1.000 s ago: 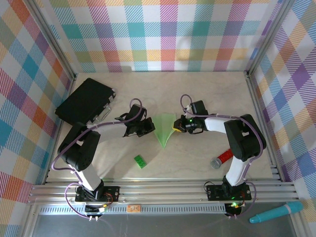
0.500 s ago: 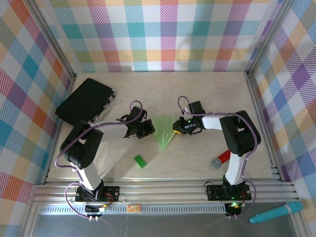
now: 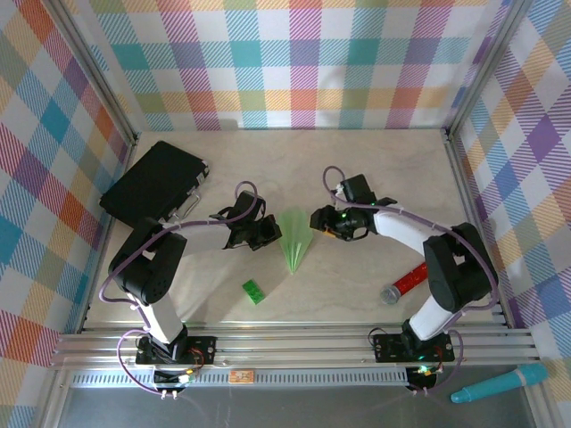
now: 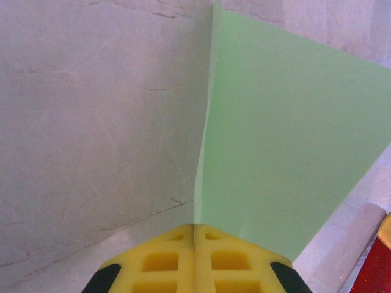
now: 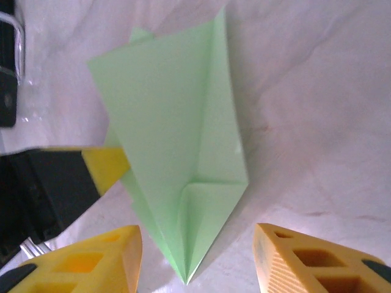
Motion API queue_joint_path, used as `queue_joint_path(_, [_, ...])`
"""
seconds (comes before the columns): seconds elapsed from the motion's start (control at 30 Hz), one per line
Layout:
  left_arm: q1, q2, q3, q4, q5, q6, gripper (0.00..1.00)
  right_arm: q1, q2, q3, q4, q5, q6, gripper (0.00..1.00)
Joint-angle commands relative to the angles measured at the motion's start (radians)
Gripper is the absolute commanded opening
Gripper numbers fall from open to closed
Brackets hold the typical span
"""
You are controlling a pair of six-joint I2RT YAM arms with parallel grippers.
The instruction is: Fold a paper plane with a square sheet of paper (pick it up from the middle)
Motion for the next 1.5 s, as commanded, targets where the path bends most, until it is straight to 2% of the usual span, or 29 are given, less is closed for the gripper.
queue_joint_path(0.0, [0.006, -0.009, -0.004, 0.011, 0.019, -0.005, 0.03, 0.075, 0.005, -0.006, -0.083, 0.066, -0.01, 0.54])
queue_joint_path(0.17, [0.006, -0.012, -0.008, 0.013, 0.019, -0.007, 0.03, 0.18, 0.066, 0.053, -0.12, 0.144, 0.002, 0.59])
queue_joint_path(0.3, [0.006, -0.014, -0.011, 0.013, 0.024, -0.008, 0.03, 0.223, 0.11, 0.087, -0.114, 0.153, 0.002, 0.62])
queue_joint_path(0.53, [0.006, -0.016, -0.016, 0.017, 0.027, -0.01, 0.03, 0.26, 0.16, 0.141, -0.124, 0.167, -0.006, 0.62])
queue_joint_path(0.97, [0.006, -0.014, -0.016, 0.023, 0.037, -0.012, 0.03, 0.281, 0.232, 0.217, -0.18, 0.225, -0.01, 0.55])
queue_joint_path(1.27, [0.006, -0.016, -0.014, 0.02, 0.035, -0.011, 0.03, 0.283, 0.232, 0.226, -0.223, 0.283, 0.003, 0.46])
queue_joint_path(1.47, [0.007, -0.017, -0.015, 0.017, 0.033, -0.012, 0.03, 0.284, 0.233, 0.228, -0.226, 0.289, 0.017, 0.43])
